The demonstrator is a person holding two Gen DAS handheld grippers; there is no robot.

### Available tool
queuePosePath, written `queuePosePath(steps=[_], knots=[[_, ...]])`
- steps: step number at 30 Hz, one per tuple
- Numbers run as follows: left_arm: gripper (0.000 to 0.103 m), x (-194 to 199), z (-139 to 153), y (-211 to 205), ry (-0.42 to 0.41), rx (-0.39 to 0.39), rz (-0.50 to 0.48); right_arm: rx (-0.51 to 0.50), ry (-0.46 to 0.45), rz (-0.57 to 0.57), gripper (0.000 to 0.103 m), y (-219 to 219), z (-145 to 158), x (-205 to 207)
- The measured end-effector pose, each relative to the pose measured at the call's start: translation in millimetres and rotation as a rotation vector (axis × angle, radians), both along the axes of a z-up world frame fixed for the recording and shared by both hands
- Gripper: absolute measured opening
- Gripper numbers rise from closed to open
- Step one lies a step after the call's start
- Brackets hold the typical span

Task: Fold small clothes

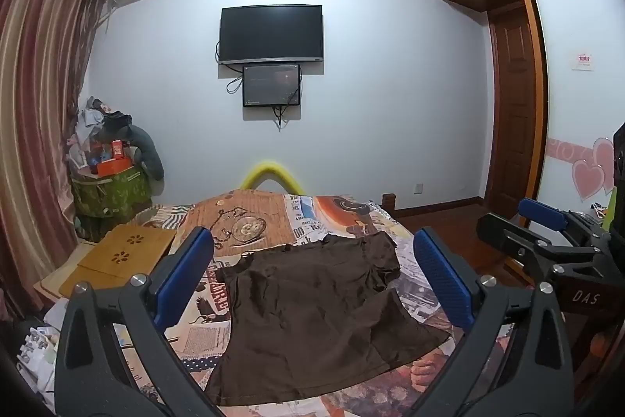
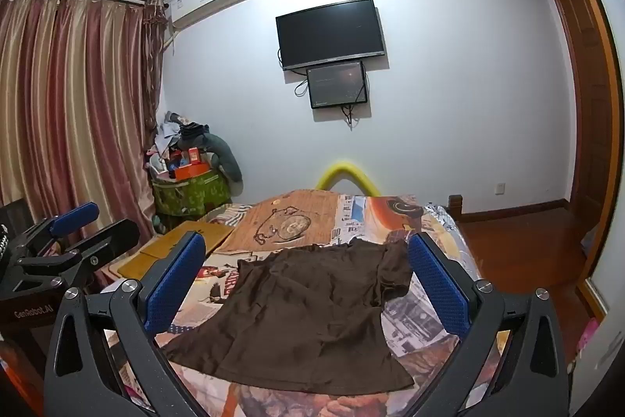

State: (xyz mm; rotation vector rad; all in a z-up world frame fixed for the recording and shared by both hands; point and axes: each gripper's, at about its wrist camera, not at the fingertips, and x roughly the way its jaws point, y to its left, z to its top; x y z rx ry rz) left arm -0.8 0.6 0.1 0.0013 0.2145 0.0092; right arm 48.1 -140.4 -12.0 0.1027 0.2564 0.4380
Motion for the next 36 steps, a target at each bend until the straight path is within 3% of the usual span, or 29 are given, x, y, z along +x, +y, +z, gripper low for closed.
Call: queuePosePath(steps=[36], knots=[[0.103, 16.7, -9.3, 12.6, 0.041, -0.025, 0.004, -0.018, 0.002, -0.02, 0.103, -5.0, -2.1, 5.3]])
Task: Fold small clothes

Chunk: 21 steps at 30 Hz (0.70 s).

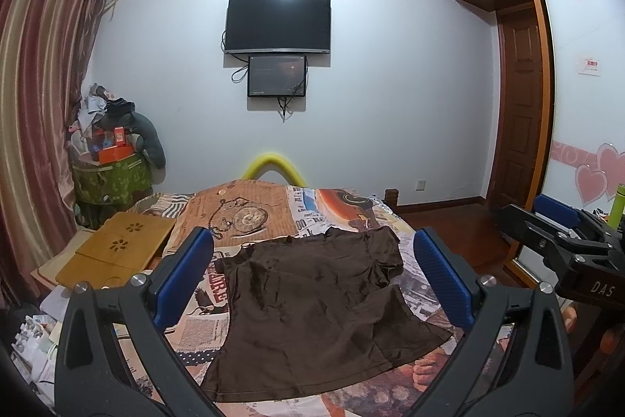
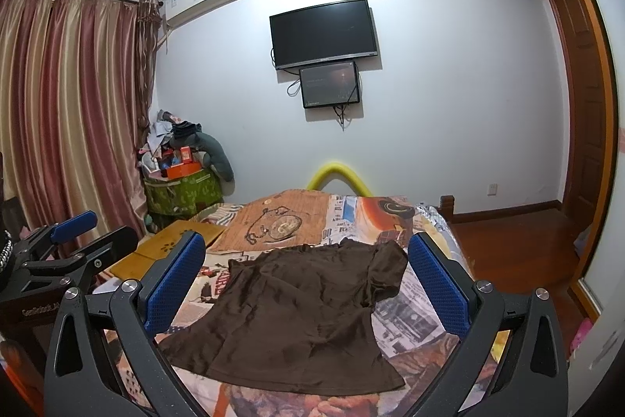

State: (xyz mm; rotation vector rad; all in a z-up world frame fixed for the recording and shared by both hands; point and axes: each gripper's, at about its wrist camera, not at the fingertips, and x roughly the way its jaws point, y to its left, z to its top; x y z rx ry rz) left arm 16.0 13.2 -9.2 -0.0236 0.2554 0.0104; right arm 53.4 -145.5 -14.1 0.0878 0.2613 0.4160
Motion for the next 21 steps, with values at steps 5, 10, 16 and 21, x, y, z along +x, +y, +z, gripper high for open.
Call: queuePosePath(steps=[5, 10, 16, 21], knots=[[0.103, 0.8, -0.6, 1.9, 0.0, -0.006, 0.006, -0.001, 0.003, 0.0, 0.103, -0.5, -0.4, 0.0], [0.103, 2.6, -1.4, 3.9, 0.0, -0.009, 0.011, -0.003, 0.005, 0.0, 0.103, -0.3, -1.4, 0.4], [0.103, 3.1, -1.0, 5.1, 0.003, -0.018, 0.012, -0.003, 0.007, 0.0, 0.103, -1.0, -3.2, 0.7], [0.103, 3.4, -1.8, 6.0, 0.001, -0.024, 0.015, -0.004, 0.007, 0.001, 0.103, -0.4, -2.3, 0.9]])
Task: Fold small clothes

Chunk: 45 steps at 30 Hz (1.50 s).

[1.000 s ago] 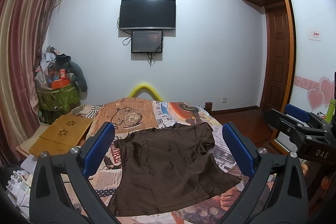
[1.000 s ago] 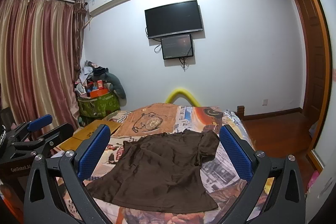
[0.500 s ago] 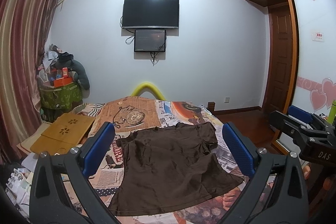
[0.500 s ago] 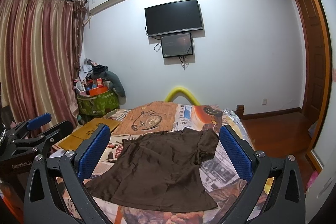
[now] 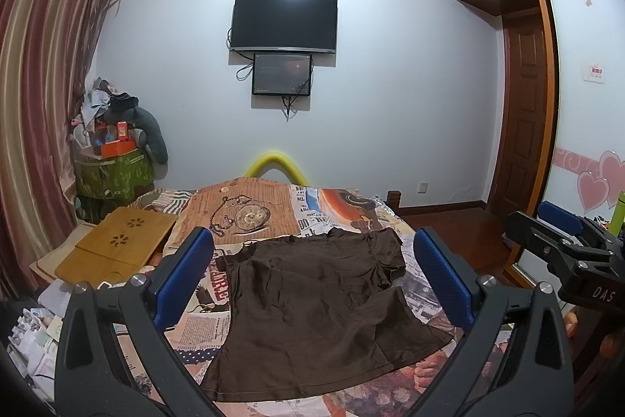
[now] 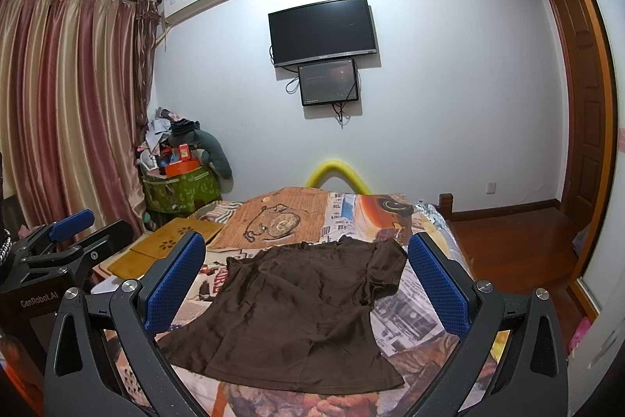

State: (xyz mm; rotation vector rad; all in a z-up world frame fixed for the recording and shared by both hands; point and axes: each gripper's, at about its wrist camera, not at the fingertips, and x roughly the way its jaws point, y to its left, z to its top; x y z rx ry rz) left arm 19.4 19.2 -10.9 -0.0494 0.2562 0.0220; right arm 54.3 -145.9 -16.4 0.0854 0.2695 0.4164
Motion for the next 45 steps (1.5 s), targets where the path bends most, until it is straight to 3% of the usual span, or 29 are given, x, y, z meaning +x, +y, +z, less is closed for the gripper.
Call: queuePosePath(steps=[34, 40, 45], knots=[[0.103, 2.8, -2.8, 4.2, 0.015, 0.0, 0.004, -0.004, 0.017, -0.001, 0.103, 3.9, -11.2, 5.0], [0.103, 17.4, -8.2, 7.9, 0.038, -0.009, 0.002, -0.009, 0.047, -0.007, 0.103, 6.8, -15.3, 19.1], [0.103, 57.1, -17.5, 27.7, 0.064, 0.002, 0.046, -0.007, 0.094, -0.031, 0.103, 3.3, -28.1, 47.9]])
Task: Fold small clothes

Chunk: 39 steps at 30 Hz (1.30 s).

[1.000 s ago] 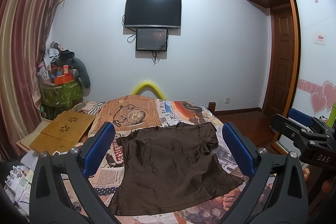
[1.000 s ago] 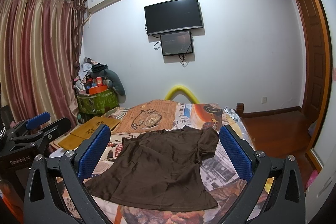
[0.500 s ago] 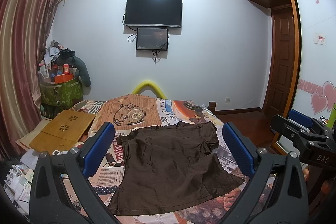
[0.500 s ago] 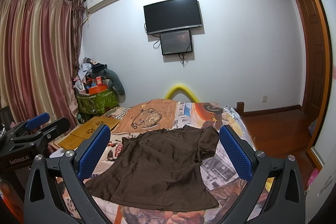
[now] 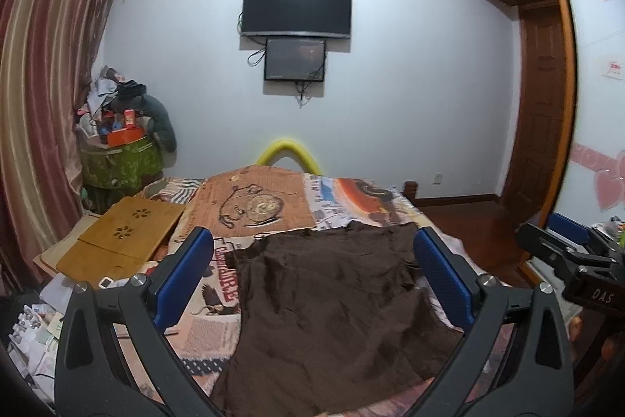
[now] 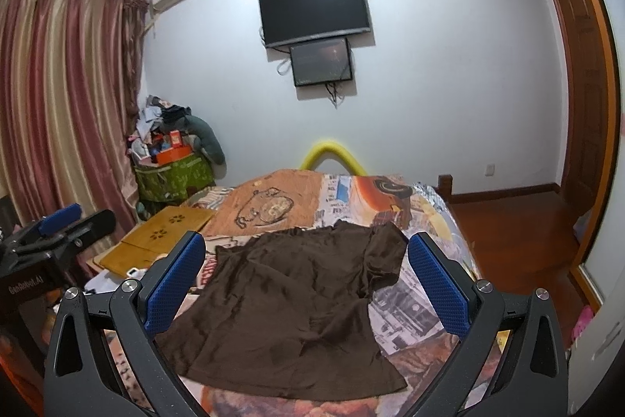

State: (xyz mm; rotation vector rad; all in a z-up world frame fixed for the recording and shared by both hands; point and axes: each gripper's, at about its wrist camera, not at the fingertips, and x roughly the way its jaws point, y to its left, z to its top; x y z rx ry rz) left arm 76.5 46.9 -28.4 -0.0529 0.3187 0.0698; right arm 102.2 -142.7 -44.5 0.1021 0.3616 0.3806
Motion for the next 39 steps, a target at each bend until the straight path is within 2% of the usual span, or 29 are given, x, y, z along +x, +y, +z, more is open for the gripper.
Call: queuePosePath(steps=[5, 9, 13, 20, 25, 30, 33, 36, 39], knots=[[0.103, 52.8, -18.9, 28.4, 0.086, -0.05, 0.026, 0.031, 0.1, -0.045, 0.103, -12.0, -20.4, 46.2], [0.103, 103.9, -39.3, 54.5, 0.158, -0.034, 0.102, 0.028, 0.187, -0.116, 0.103, -27.4, -42.9, 91.6], [0.103, 150.5, -66.0, 87.6, 0.233, -0.035, 0.138, -0.012, 0.247, -0.166, 0.103, -39.9, -60.8, 129.2], [0.103, 228.3, -126.1, 145.1, 0.392, 0.023, 0.272, -0.09, 0.37, -0.162, 0.103, -44.9, -89.0, 172.5], [0.103, 260.2, -167.2, 170.6, 0.507, -0.06, 0.21, -0.076, 0.469, -0.131, 0.091, -48.2, -112.5, 204.1], [0.101, 271.8, -200.1, 178.7, 0.602, -0.051, 0.224, -0.085, 0.493, -0.102, 0.089, -42.3, -127.8, 213.9], [0.094, 275.5, -212.3, 187.5, 0.641, -0.081, 0.232, -0.092, 0.498, -0.082, 0.081, -38.7, -136.3, 218.1], [0.087, 289.9, -223.6, 198.3, 0.667, -0.158, 0.216, -0.088, 0.512, -0.065, 0.076, -37.3, -143.5, 220.7], [0.085, 305.9, -227.3, 199.4, 0.662, -0.216, 0.188, -0.07, 0.527, -0.049, 0.069, -38.6, -147.8, 223.9]])
